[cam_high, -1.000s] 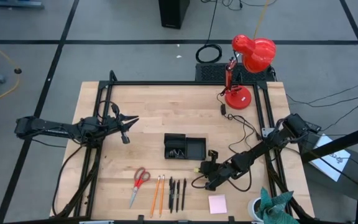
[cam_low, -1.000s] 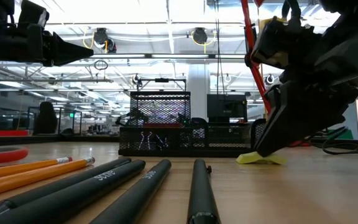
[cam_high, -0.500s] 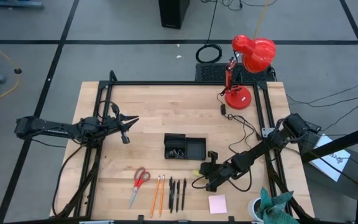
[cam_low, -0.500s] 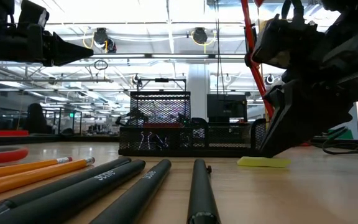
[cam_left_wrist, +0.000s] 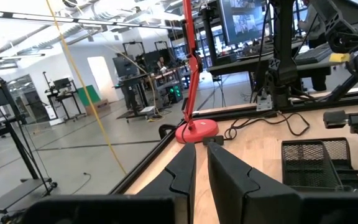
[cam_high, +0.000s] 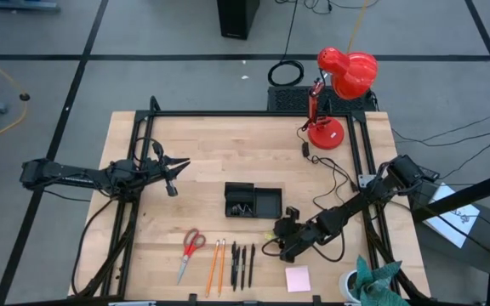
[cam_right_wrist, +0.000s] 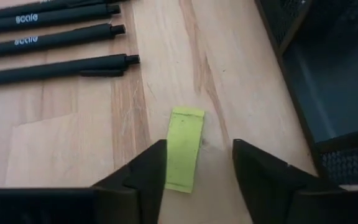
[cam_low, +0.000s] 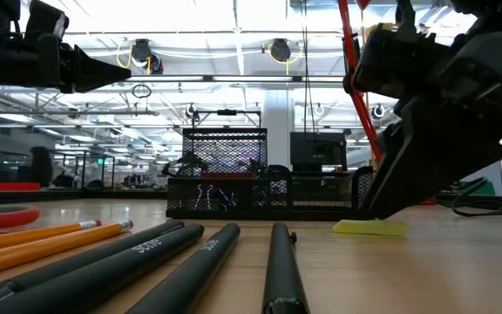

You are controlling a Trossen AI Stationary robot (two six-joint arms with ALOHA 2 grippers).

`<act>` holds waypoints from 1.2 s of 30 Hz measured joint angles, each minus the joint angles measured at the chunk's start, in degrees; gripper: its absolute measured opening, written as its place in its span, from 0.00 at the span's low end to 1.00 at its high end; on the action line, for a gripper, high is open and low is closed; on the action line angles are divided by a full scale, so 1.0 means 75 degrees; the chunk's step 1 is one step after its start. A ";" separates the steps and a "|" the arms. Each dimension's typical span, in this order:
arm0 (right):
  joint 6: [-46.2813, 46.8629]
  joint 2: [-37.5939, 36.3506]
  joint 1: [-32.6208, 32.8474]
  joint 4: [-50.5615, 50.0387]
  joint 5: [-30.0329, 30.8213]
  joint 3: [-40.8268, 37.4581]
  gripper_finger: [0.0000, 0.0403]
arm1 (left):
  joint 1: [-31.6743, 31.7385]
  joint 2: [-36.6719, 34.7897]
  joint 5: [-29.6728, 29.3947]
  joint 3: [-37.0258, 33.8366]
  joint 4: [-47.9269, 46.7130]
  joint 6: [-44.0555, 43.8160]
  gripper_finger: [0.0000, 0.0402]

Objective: Pick and place office supplies into organizer
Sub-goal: Put the green eraser into the black desk organizer

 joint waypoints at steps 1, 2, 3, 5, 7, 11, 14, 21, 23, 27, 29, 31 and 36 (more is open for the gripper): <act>0.0151 0.0000 0.0029 0.0002 -0.0002 0.0000 0.47 | 0.0000 0.0000 0.0000 0.0000 0.0000 -0.0018 0.12; 0.0300 0.0000 0.0079 0.0003 -0.0008 0.0000 0.48 | 0.0000 0.0001 0.0000 0.0000 0.0000 -0.0024 0.12; 0.0418 0.0000 0.0136 0.0005 -0.0060 0.0000 0.48 | 0.0000 -0.0001 0.0000 0.0000 0.0000 -0.0024 0.12; 0.0651 0.0059 0.0262 0.0031 -0.0160 0.0009 0.49 | 0.0000 0.0001 0.0000 0.0000 0.0000 -0.0024 0.12; 0.0769 0.0104 0.0414 -0.0016 -0.0097 0.0009 0.48 | 0.0000 0.0001 0.0000 0.0000 0.0000 -0.0024 0.12; 0.0791 0.0230 0.0571 0.0048 0.0429 0.0015 0.45 | 0.0000 -0.0002 0.0000 0.0000 0.0005 -0.0024 0.12; 0.0810 0.0344 0.0554 0.0114 0.0646 0.0015 0.43 | 0.0000 0.0000 0.0003 0.0000 0.0001 -0.0049 0.12; 0.0771 0.0635 0.0443 0.0214 0.0870 0.0035 0.39 | 0.0000 -0.0002 0.0000 0.0000 0.0002 -0.0113 0.12; 0.0752 0.0729 0.0422 0.0074 0.0941 0.0035 0.37 | 0.0000 0.0000 0.0000 0.0001 0.0002 -0.0058 0.12; 0.0815 0.0934 0.0404 -0.0350 0.1037 0.0035 0.32 | 0.0000 -0.0001 0.0000 0.0002 0.0003 -0.0030 0.12; 0.0942 0.0999 0.0395 -0.0545 0.1023 0.0030 0.30 | 0.0000 0.0001 0.0000 0.0002 0.0000 -0.0030 0.12; 0.1070 0.1020 0.0404 -0.0792 0.0992 0.0029 0.27 | 0.0000 -0.0002 0.0000 0.0000 0.0001 -0.0028 0.12; 0.1152 0.1023 0.0404 -0.1004 0.0950 0.0029 0.21 | 0.0000 0.0001 0.0000 0.0003 0.0003 -0.0027 0.12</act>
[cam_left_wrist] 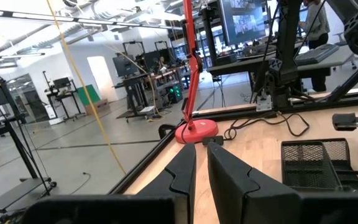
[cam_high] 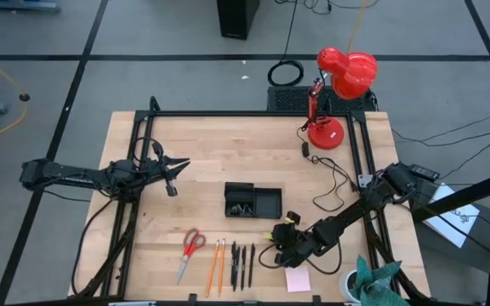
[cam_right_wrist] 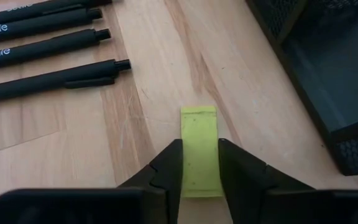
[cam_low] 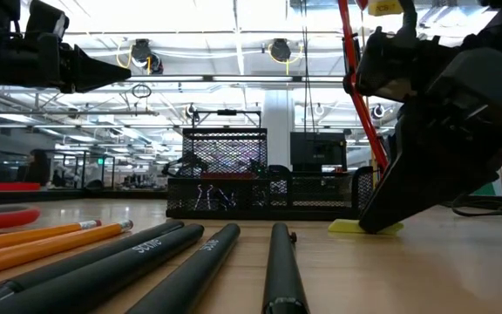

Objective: Pick and place office supplies into organizer
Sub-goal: Put the green eraser into the black desk organizer

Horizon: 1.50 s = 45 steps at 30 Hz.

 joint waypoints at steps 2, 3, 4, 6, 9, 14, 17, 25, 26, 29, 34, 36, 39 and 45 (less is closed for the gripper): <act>0.0000 0.0000 0.0000 -0.0028 -0.0020 0.0000 0.19 | 0.0000 0.0000 0.0000 -0.0002 -0.0003 0.0000 0.12; -0.0004 0.0000 0.0000 -0.0058 -0.0020 0.0000 0.19 | 0.0000 -0.0002 0.0000 0.0000 0.0000 0.0000 0.12; -0.0003 0.0000 -0.0002 -0.0088 -0.0023 0.0000 0.18 | 0.0000 -0.0001 0.0000 0.0000 0.0000 0.0000 0.12; 0.0003 0.0000 -0.0001 -0.0113 -0.0011 0.0000 0.17 | 0.0000 -0.0001 0.0000 -0.0001 -0.0002 0.0000 0.12; -0.0048 -0.0027 0.0000 -0.0053 0.0088 -0.0010 0.16 | 0.0000 -0.0003 0.0000 0.0000 -0.0003 0.0000 0.12; -0.0570 -0.0241 -0.0044 0.0392 0.0090 -0.0029 0.16 | 0.0000 -0.0002 0.0000 0.0000 0.0000 0.0003 0.12; -0.0965 -0.0488 -0.0094 0.0702 0.0058 -0.0019 0.16 | 0.0000 -0.0001 0.0000 -0.0002 0.0000 0.0003 0.12; -0.2458 -0.0875 -0.0334 0.0810 0.0275 0.0562 0.16 | 0.0000 -0.0001 0.0000 0.0000 -0.0003 0.0006 0.12; -0.2663 -0.0877 -0.0369 0.0816 0.0285 0.0686 0.16 | 0.0000 -0.0003 0.0000 0.0000 0.0000 0.0006 0.12; -0.3335 -0.0868 -0.0498 0.0791 0.0280 0.1088 0.16 | 0.0000 -0.0003 0.0000 0.0000 0.0000 0.0009 0.12; -0.4427 -0.0883 -0.0831 0.0844 0.0298 0.1739 0.16 | 0.0000 -0.0001 0.0000 0.0000 -0.0001 0.0012 0.12; -0.4704 -0.0883 -0.1014 0.0864 0.0262 0.1916 0.16 | 0.0000 0.0000 0.0000 0.0000 -0.0001 0.0012 0.12; -0.5038 -0.0883 -0.1313 0.0925 0.0066 0.2014 0.16 | 0.0000 0.0000 0.0000 -0.0001 -0.0002 0.0012 0.12; -0.5479 -0.0595 -0.1914 0.1157 -0.0365 0.2020 0.16 | 0.0001 0.0000 -0.0003 0.0000 0.0000 0.0058 0.12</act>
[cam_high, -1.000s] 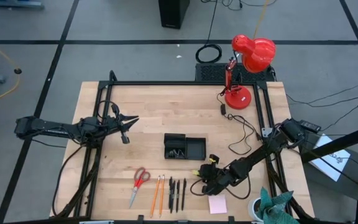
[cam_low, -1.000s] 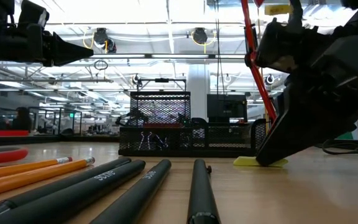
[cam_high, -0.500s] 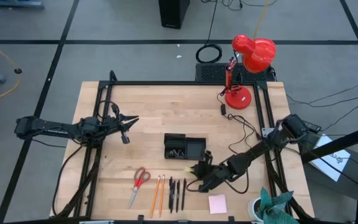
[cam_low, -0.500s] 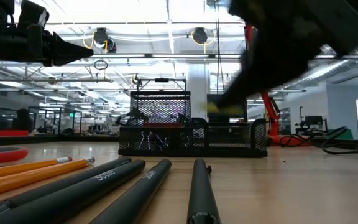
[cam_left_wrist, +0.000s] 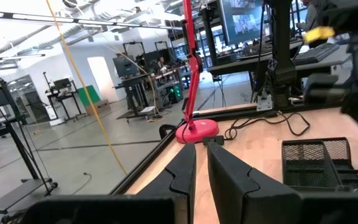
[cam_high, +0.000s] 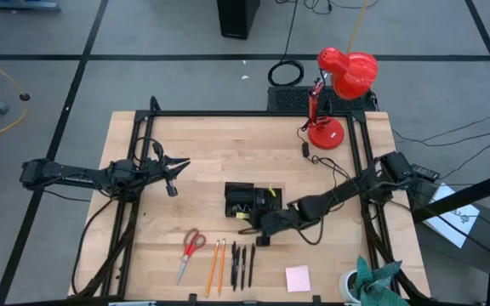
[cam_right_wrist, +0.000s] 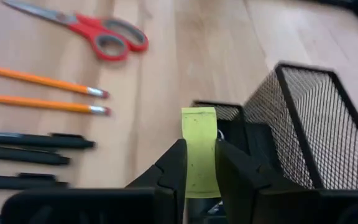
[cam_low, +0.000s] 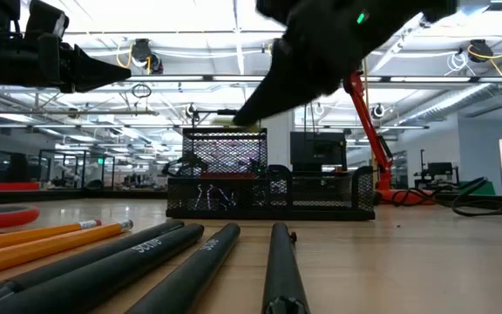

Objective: Pick and place office supplies into organizer
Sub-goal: Put the green eraser into the black desk organizer

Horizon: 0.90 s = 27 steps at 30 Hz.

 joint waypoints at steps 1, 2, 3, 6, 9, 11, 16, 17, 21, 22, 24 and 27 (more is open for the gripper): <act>-0.0051 0.0072 -0.0093 0.0046 -0.0114 0.0000 0.16 | -0.0001 0.0000 0.0000 0.0000 -0.0002 0.0000 0.12; -0.0101 0.0140 -0.0173 0.0095 -0.0204 -0.0001 0.16 | 0.0000 -0.0002 0.0000 0.0000 0.0000 0.0000 0.12; -0.0136 0.0214 -0.0251 0.0194 -0.0299 -0.0003 0.16 | -0.0001 -0.0003 0.0000 0.0000 0.0000 0.0000 0.12; -0.0289 0.0347 -0.0405 0.0359 -0.0330 0.0000 0.16 | 0.0001 -0.0002 -0.0001 -0.0001 -0.0001 -0.0002 0.12; -0.0321 0.0465 -0.0535 0.0364 -0.0348 0.0000 0.16 | -0.0001 0.0000 -0.0032 0.0000 -0.0003 -0.0003 0.12; -0.0321 0.0539 -0.0603 0.0370 -0.0355 0.0000 0.16 | 0.0000 -0.0002 -0.0058 0.0000 0.0000 -0.0003 0.12; -0.0259 0.0759 -0.0751 0.0408 -0.0539 0.0000 0.16 | 0.0002 0.0000 -0.0058 0.0000 0.0000 -0.0006 0.12; -0.0191 0.0793 -0.0778 0.0423 -0.0557 0.0000 0.16 | -0.0001 0.0000 -0.0058 0.0000 0.0000 -0.0006 0.12; -0.0117 0.0975 -0.0843 0.0505 -0.0559 0.0023 0.16 | 0.0000 -0.0002 -0.0058 0.0000 -0.0002 -0.0006 0.12; -0.0107 0.0998 -0.0843 0.0513 -0.0552 0.0024 0.16 | 0.0000 0.0000 -0.0058 -0.0001 -0.0002 -0.0008 0.12; -0.0082 0.1003 -0.0843 0.0507 -0.0547 0.0026 0.16 | -0.0001 0.0000 -0.0058 0.0000 -0.0001 -0.0009 0.12; -0.0064 0.1005 -0.0840 0.0505 -0.0531 0.0026 0.17 | 0.0001 0.0000 -0.0060 0.0000 0.0000 -0.0009 0.12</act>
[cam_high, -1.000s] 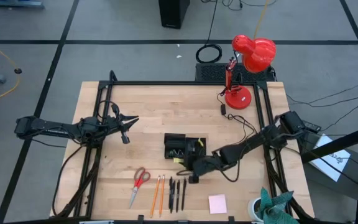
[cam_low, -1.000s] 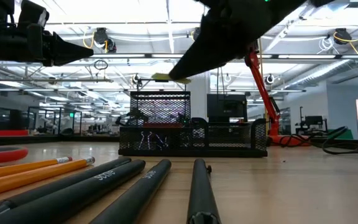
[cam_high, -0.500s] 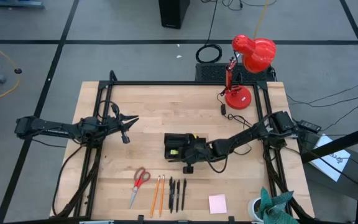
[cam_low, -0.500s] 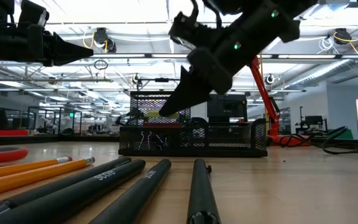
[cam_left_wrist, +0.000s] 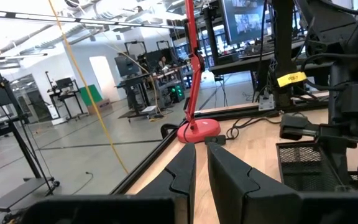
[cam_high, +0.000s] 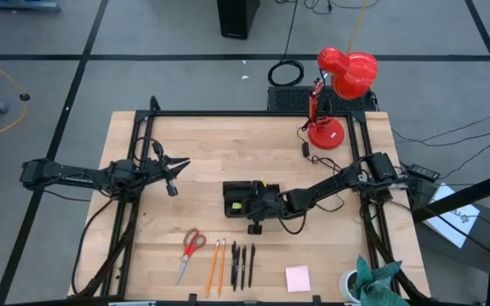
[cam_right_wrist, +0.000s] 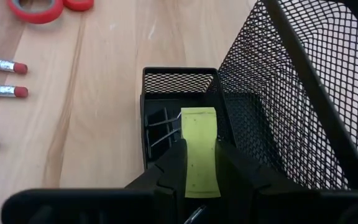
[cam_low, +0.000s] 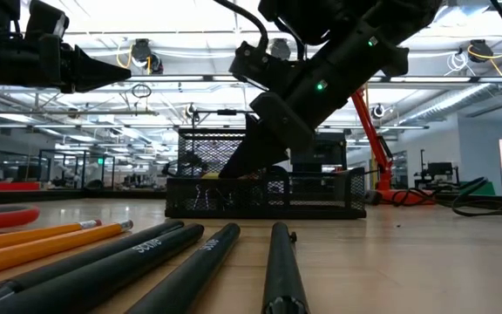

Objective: Pick and place office supplies into organizer
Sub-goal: Put the green eraser into the black desk organizer, then put the red scissors into the black desk organizer

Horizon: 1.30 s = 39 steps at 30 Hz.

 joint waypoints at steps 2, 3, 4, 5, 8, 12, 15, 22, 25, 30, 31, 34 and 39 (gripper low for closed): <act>-0.0014 -0.0033 0.0003 0.0010 -0.0008 -0.0003 0.18 | -0.0001 0.0000 0.0001 0.0000 0.0000 0.0000 0.12; -0.0018 -0.0033 0.0003 0.0038 -0.0011 -0.0004 0.19 | -0.0001 0.0000 0.0001 0.0000 -0.0003 -0.0002 0.12; -0.0021 -0.0033 0.0006 0.0079 -0.0011 -0.0007 0.20 | -0.0001 0.0000 0.0000 0.0000 -0.0002 -0.0003 0.12; -0.0026 -0.0037 0.0006 0.0124 -0.0011 -0.0013 0.21 | 0.0000 0.0000 0.0000 0.0000 -0.0003 -0.0003 0.12; -0.0026 -0.0051 0.0006 0.0167 -0.0025 -0.0020 0.25 | 0.0001 -0.0002 0.0001 0.0000 -0.0003 -0.0006 0.12; -0.0026 -0.0059 0.0009 0.0204 -0.0025 -0.0023 0.31 | -0.0001 0.0000 0.0001 0.0000 -0.0003 -0.0012 0.12; -0.0026 -0.0062 0.0009 0.0246 -0.0022 -0.0023 0.34 | 0.0001 -0.0001 -0.0001 -0.0002 -0.0003 -0.0015 0.12; -0.0131 -0.0488 0.0031 0.0203 -0.0016 -0.0032 0.36 | -0.0001 0.0000 0.0001 0.0000 -0.0006 -0.0012 0.12; -0.0386 -0.0908 0.0123 0.0198 -0.0015 -0.0032 0.35 | -0.0001 -0.0003 -0.0001 0.0000 -0.0009 -0.0012 0.12; -0.0586 -0.1853 0.0502 -0.0152 -0.0021 -0.0029 0.33 | 0.0001 0.0000 0.0001 0.0000 -0.0009 -0.0012 0.12; -0.0504 -0.2048 0.0587 -0.0293 -0.0006 -0.0029 0.31 | -0.0001 0.0000 0.0000 0.0000 -0.0011 -0.0012 0.12; -0.0311 -0.2629 0.0863 -0.0682 0.0015 -0.0059 0.23 | -0.0001 -0.0001 -0.0001 0.0000 -0.0034 -0.0012 0.12; -0.0258 -0.3371 0.1425 -0.0836 0.0655 -0.0574 0.03 | -0.0001 0.0000 -0.0001 0.0000 -0.0154 -0.0009 0.12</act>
